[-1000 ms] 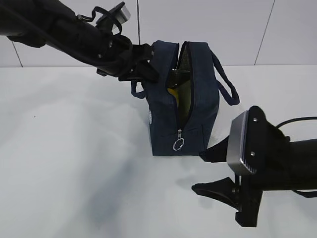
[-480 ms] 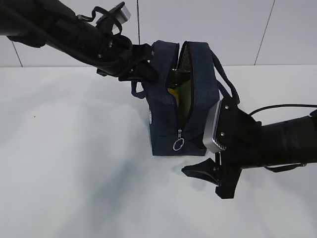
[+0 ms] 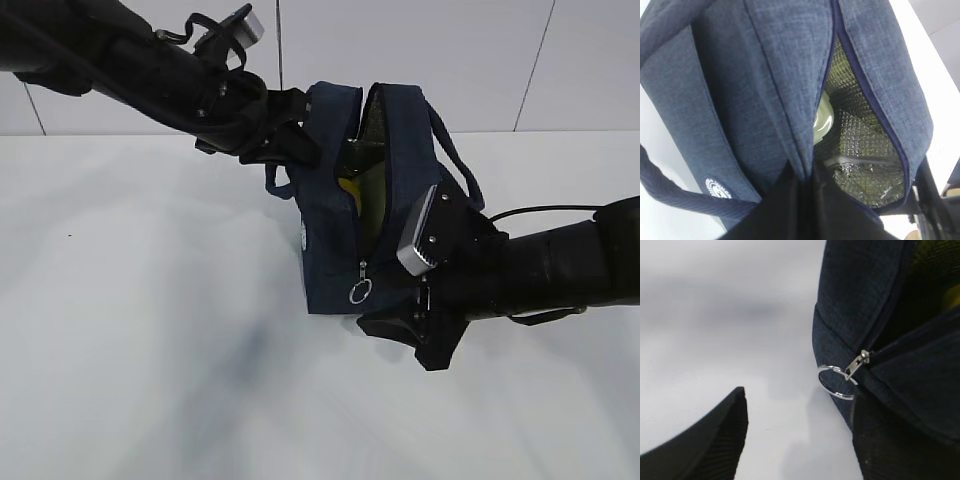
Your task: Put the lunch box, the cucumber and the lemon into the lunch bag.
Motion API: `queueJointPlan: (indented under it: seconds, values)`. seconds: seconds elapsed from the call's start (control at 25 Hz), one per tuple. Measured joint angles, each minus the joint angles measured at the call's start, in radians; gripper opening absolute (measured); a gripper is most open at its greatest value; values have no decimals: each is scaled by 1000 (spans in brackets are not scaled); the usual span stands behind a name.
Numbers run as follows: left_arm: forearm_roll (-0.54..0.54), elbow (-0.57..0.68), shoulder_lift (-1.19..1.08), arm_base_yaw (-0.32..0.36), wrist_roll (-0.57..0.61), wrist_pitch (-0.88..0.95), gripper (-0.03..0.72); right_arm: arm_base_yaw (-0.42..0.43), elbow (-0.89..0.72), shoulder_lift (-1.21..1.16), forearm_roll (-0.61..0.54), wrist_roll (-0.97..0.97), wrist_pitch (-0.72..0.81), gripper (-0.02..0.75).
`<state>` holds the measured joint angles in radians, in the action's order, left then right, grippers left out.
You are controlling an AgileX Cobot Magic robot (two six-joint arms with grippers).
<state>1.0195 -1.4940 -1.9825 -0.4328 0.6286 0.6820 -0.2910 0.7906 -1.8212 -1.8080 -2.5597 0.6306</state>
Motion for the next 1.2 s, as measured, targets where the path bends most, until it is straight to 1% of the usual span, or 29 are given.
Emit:
queueJointPlan:
  seconds: [0.48,0.76,1.2]
  values:
    - [0,0,0,0,0,9,2,0,86,-111,0,0,2,488]
    - [0,0,0,0,0,10,2,0,108,-135,0,2,41,488]
    - [0,0,0,0,0,11,2,0,164,-184,2,43,52,488]
